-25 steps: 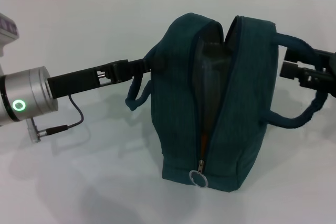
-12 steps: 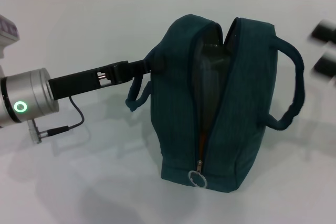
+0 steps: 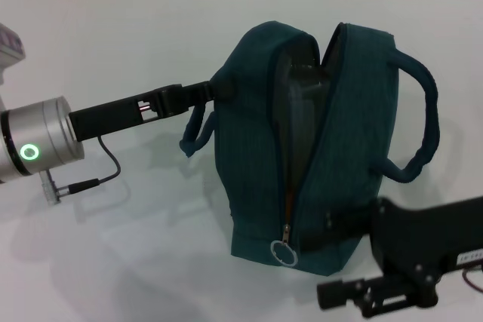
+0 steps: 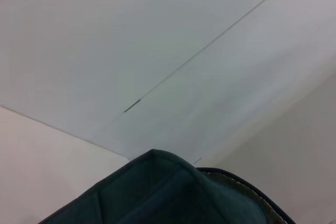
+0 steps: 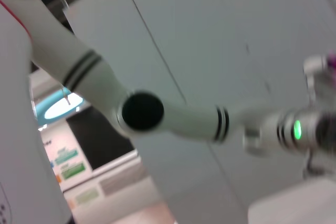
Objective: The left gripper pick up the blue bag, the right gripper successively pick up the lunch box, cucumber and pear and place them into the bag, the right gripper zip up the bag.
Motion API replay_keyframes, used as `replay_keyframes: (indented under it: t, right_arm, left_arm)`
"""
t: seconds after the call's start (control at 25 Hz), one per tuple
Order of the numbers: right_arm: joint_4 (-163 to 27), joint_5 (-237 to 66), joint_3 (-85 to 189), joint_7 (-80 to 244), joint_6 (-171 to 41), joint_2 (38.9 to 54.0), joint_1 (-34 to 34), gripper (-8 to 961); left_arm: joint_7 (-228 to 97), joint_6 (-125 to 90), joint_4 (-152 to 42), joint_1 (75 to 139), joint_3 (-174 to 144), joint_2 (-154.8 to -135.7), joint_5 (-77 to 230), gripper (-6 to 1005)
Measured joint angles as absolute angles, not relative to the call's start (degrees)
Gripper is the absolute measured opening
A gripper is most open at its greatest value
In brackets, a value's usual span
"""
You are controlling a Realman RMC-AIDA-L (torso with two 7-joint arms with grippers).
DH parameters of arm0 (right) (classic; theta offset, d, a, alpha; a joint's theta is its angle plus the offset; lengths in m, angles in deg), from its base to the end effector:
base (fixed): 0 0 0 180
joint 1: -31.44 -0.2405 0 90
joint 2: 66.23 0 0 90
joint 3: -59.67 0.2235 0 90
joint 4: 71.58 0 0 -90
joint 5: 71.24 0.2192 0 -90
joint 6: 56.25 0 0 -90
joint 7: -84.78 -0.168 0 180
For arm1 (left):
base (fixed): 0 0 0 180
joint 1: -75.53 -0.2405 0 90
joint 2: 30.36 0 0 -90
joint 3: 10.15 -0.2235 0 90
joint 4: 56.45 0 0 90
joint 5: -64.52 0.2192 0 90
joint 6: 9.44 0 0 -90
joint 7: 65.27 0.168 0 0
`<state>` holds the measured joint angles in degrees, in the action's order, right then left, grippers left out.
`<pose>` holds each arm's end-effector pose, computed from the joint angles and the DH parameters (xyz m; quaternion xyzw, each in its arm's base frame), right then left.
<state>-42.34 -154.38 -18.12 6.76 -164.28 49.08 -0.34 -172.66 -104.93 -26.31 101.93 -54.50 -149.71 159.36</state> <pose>0.1597 0.2514 -0.0348 0.9144 -0.1279 -0.3403 0.1781 -0.2133 0.3090 -0.0042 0.7861 0.4603 0.4125 0.0036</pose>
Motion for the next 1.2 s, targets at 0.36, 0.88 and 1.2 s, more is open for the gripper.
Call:
replay_keyframes:
  t: [0.36, 0.88, 1.2]
  right_arm:
    - [-47.1, -162.0, -19.6, 0.7, -157.2, 48.96, -2.6, 618]
    - [-46.4, -160.9, -19.9, 1.6, -147.8, 49.95, -2.7, 618]
    - [-46.4, -157.9, -20.9, 3.7, -147.4, 49.96, -3.3, 617]
  left_arm:
    - [-172.6, -104.9, -26.3, 102.2, -53.8, -149.63, 159.4, 61]
    - [-172.6, -104.9, -26.3, 102.0, -52.9, -149.62, 159.3, 61]
    - [-172.4, -104.9, -26.4, 101.8, -52.4, -149.62, 159.3, 61]
